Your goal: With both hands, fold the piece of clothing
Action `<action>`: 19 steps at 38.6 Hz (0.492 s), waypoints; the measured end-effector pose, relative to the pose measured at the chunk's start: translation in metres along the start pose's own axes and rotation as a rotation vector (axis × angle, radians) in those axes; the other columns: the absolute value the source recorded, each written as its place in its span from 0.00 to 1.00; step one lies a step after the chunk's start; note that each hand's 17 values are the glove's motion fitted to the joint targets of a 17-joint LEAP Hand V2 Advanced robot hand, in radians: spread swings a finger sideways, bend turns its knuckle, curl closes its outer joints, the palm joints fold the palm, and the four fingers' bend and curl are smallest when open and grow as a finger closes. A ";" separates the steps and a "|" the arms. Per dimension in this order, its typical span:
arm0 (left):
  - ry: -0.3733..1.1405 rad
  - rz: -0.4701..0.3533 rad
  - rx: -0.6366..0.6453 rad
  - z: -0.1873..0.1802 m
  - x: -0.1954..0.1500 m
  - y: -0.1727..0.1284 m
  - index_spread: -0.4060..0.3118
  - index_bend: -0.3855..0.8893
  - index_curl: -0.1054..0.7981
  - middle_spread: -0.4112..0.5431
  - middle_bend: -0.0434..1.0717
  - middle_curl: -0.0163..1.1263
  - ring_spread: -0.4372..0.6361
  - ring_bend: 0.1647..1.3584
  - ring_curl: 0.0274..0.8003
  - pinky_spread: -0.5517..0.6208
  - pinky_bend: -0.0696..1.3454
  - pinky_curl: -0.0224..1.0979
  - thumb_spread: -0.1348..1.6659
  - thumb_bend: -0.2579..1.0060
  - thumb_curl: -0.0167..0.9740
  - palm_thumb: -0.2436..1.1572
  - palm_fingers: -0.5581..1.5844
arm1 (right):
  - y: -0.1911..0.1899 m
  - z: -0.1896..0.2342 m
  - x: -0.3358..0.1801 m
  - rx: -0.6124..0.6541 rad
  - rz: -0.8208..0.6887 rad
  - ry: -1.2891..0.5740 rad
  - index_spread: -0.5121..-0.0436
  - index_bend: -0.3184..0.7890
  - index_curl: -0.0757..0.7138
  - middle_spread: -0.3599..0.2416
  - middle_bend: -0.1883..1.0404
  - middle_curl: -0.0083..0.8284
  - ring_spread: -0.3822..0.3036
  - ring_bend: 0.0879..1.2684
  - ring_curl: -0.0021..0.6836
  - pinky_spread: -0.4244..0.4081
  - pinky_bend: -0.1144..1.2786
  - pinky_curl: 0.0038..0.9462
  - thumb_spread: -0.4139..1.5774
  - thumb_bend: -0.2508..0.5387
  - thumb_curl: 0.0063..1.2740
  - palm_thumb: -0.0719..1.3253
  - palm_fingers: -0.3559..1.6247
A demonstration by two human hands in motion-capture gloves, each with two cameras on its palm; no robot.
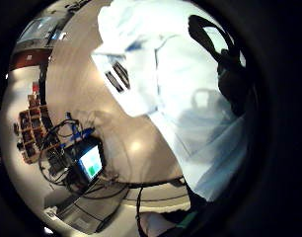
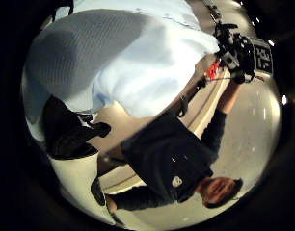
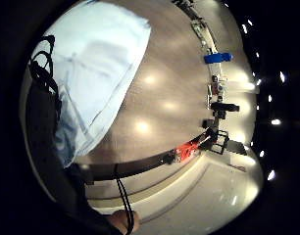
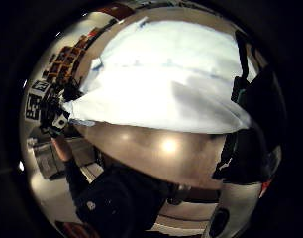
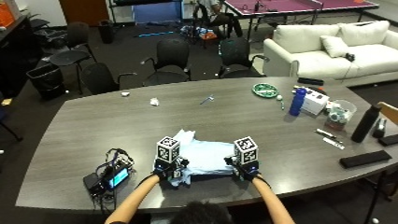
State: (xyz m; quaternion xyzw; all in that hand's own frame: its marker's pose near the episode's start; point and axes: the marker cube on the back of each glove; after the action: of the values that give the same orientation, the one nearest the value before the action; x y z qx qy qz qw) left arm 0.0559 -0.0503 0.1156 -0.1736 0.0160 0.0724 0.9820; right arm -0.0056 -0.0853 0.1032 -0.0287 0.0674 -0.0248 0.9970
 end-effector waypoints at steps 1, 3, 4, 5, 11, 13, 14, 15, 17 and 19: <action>-0.001 0.064 0.060 -0.008 0.002 0.001 0.23 0.47 0.61 0.18 0.39 0.43 0.16 0.26 0.44 0.28 0.20 0.35 0.72 0.27 0.45 0.70 0.79 | 0.002 -0.008 0.002 0.033 -0.004 0.002 0.55 0.44 0.55 0.25 0.39 0.57 0.19 0.42 0.67 0.09 0.47 0.40 0.51 0.31 0.47 0.77 0.82; 0.009 0.174 0.130 -0.024 0.005 0.004 0.22 0.47 0.62 0.18 0.39 0.43 0.15 0.27 0.45 0.27 0.19 0.36 0.70 0.27 0.47 0.71 0.80 | 0.009 -0.031 0.004 0.082 0.001 0.014 0.55 0.44 0.56 0.25 0.39 0.57 0.18 0.42 0.68 0.09 0.48 0.40 0.50 0.30 0.48 0.78 0.82; 0.012 0.204 0.144 -0.032 0.005 0.006 0.22 0.47 0.62 0.18 0.39 0.44 0.15 0.27 0.46 0.27 0.19 0.36 0.69 0.26 0.48 0.72 0.80 | 0.012 -0.042 0.005 0.097 0.009 0.024 0.55 0.44 0.56 0.25 0.39 0.58 0.19 0.42 0.68 0.09 0.48 0.40 0.49 0.30 0.49 0.78 0.82; 0.011 0.214 0.154 -0.039 0.005 0.007 0.22 0.47 0.63 0.17 0.39 0.44 0.14 0.28 0.46 0.27 0.19 0.36 0.68 0.26 0.49 0.72 0.81 | 0.012 -0.052 0.006 0.106 0.019 0.034 0.55 0.44 0.57 0.25 0.39 0.58 0.19 0.42 0.68 0.09 0.47 0.40 0.49 0.30 0.49 0.78 0.82; 0.014 0.066 0.096 -0.063 -0.008 -0.031 0.20 0.47 0.65 0.16 0.40 0.45 0.13 0.29 0.49 0.26 0.18 0.36 0.64 0.24 0.53 0.74 0.81 | -0.023 -0.069 0.013 -0.038 0.119 0.090 0.55 0.45 0.59 0.25 0.39 0.59 0.19 0.42 0.68 0.09 0.47 0.41 0.46 0.28 0.51 0.78 0.82; 0.031 -0.052 0.019 -0.060 -0.015 -0.052 0.20 0.47 0.66 0.16 0.40 0.46 0.12 0.29 0.50 0.26 0.18 0.36 0.63 0.23 0.55 0.75 0.81 | -0.039 -0.063 0.012 -0.145 0.166 0.099 0.55 0.45 0.60 0.25 0.39 0.60 0.19 0.41 0.68 0.09 0.48 0.41 0.45 0.28 0.52 0.78 0.82; 0.043 -0.116 -0.018 -0.055 -0.019 -0.064 0.20 0.47 0.66 0.15 0.39 0.46 0.12 0.29 0.50 0.26 0.18 0.36 0.63 0.23 0.55 0.74 0.81 | -0.046 -0.058 0.011 -0.199 0.192 0.099 0.55 0.45 0.60 0.25 0.40 0.60 0.19 0.41 0.68 0.08 0.47 0.41 0.45 0.28 0.52 0.78 0.82; 0.054 -0.176 -0.044 -0.050 -0.024 -0.077 0.20 0.46 0.66 0.15 0.40 0.46 0.12 0.29 0.50 0.26 0.18 0.36 0.62 0.22 0.56 0.75 0.80 | -0.053 -0.052 0.010 -0.245 0.222 0.097 0.55 0.45 0.61 0.24 0.40 0.60 0.19 0.41 0.68 0.09 0.47 0.41 0.44 0.28 0.53 0.78 0.82; 0.068 -0.265 -0.056 -0.037 -0.034 -0.102 0.23 0.40 0.64 0.15 0.40 0.47 0.13 0.26 0.50 0.27 0.19 0.37 0.64 0.20 0.55 0.72 0.76 | -0.066 -0.036 0.012 -0.311 0.273 0.093 0.54 0.43 0.61 0.24 0.40 0.60 0.19 0.41 0.68 0.09 0.47 0.41 0.45 0.28 0.53 0.78 0.81; 0.084 -0.310 -0.046 -0.030 -0.043 -0.118 0.25 0.39 0.62 0.16 0.37 0.46 0.14 0.25 0.50 0.28 0.19 0.38 0.66 0.18 0.53 0.68 0.72 | -0.074 -0.021 0.013 -0.342 0.291 0.085 0.54 0.40 0.59 0.24 0.39 0.60 0.19 0.40 0.68 0.09 0.48 0.41 0.46 0.29 0.53 0.78 0.77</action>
State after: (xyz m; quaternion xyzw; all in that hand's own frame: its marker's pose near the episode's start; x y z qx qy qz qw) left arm 0.0304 -0.1756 0.1301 -0.1992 0.0284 -0.0871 0.9757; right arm 0.0013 -0.1609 0.0847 -0.1863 0.1162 0.1299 0.9669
